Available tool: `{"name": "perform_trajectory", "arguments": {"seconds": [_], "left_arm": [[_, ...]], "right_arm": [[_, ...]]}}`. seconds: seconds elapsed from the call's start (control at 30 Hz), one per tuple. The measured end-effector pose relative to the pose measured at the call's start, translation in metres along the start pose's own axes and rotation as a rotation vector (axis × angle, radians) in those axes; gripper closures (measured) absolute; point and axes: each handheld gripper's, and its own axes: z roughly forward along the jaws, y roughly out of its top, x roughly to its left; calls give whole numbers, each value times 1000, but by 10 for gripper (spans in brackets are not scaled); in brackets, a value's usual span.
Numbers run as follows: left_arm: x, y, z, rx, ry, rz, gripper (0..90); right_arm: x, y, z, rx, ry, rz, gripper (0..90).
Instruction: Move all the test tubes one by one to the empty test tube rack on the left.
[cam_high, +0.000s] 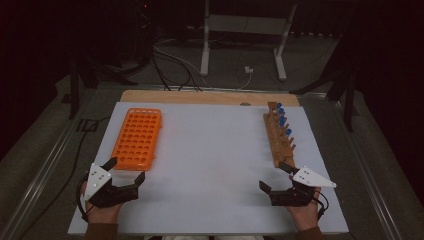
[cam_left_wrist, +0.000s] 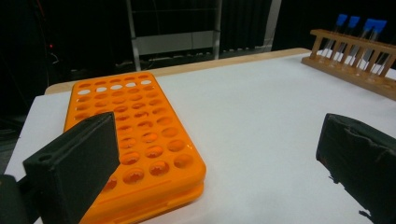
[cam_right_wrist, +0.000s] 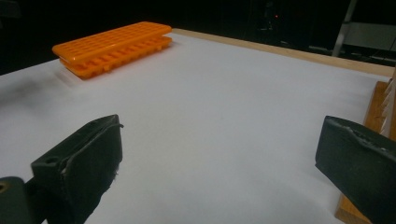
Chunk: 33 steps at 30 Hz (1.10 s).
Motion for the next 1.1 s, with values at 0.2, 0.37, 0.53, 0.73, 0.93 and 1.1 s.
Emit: {"name": "perform_trajectory", "arguments": {"seconds": [0.2,0.37,0.53,0.73,0.93,1.1], "left_arm": [[5,-1,-2,-36,7,-58,3],[5,-1,-1,-32,7,-52,3],[3,-2,-1,-32,11,-56,3],[4,-3,0,-36,30,-66,3],[6,-5,1,-43,11,-73,3],[6,-3,0,-27,20,-73,3]], "right_arm": [[1,-1,3,25,-12,-12,9],[3,1,4,19,-10,-31,10],[-1,14,-1,7,-12,-38,9],[-19,28,-9,-17,-26,0,9],[-42,39,-12,-7,-97,-27,9],[-62,42,-9,-9,-160,6,9]]}}
